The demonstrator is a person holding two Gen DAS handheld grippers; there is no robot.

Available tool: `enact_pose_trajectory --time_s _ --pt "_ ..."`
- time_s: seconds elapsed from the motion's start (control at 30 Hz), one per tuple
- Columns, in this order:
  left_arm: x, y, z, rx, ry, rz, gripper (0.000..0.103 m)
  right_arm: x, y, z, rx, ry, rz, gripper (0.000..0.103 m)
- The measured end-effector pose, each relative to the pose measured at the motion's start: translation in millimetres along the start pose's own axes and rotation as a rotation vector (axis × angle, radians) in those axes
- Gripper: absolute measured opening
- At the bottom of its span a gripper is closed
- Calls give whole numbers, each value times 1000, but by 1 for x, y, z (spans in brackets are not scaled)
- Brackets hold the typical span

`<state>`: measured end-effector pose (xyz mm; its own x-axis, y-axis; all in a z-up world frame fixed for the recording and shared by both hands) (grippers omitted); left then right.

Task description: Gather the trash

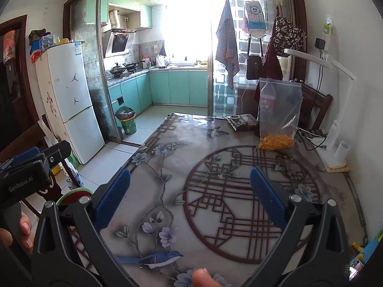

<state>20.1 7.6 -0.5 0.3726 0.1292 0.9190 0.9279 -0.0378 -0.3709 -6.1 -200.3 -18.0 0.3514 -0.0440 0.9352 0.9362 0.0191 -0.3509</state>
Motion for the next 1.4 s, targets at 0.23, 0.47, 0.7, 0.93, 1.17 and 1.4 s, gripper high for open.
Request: enact_pose_trajectory --time_s 0.23,0.47,0.7,0.93,1.17,1.4 --pt "-1 -1 3 11 2 7 95 -1 0 2 6 -6 7 98" --pt "-2 -2 6 26 6 11 95 -4 2 6 14 -9 17 98" --pt "-3 -1 7 29 4 20 95 -4 1 8 12 -12 20 98" --pt "-5 1 9 26 1 32 95 -3 1 9 10 -10 26 98" --pt "-6 2 9 27 5 37 95 -3 4 10 10 -14 33 98" --pt "-5 5 11 36 3 38 95 -3 9 11 17 -17 36 98"
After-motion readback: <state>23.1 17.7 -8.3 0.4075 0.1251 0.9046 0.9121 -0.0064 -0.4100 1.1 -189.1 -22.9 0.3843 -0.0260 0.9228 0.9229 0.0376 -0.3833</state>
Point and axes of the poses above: each gripper's, at about its wrist camera, not at the fingertips, and y roughly the way its jaws point, z to its left, x to its top, the point moved 1 cm from there along y, roughly the way its jaws point, and after that the axes turned 9 degrees about -z, right-handed, at the moved point
